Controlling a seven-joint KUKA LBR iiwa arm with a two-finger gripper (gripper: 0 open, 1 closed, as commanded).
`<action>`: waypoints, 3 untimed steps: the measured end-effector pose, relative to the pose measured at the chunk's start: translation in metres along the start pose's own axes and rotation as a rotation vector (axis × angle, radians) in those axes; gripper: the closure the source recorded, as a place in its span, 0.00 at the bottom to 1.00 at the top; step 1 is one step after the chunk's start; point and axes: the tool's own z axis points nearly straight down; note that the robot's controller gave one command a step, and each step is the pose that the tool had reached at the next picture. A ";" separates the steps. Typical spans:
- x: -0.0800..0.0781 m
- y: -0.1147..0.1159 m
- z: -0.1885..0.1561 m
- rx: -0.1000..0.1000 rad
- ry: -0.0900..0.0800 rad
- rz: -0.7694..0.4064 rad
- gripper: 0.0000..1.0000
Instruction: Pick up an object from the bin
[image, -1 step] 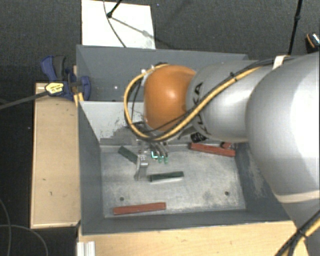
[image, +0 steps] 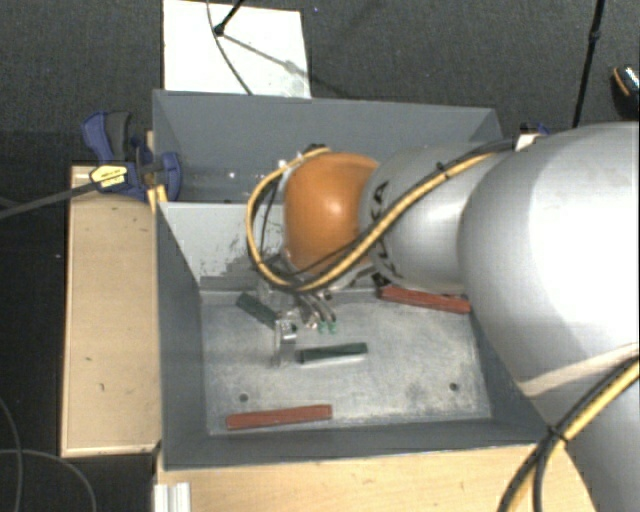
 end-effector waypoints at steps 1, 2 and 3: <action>0.023 -0.048 -0.003 0.000 -0.004 0.063 0.00; 0.039 -0.140 -0.002 0.001 -0.002 0.225 0.00; 0.060 -0.188 -0.002 0.001 -0.001 -0.142 0.00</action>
Offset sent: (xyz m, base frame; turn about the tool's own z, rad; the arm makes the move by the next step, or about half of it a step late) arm -0.0175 -0.0479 0.0024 0.0562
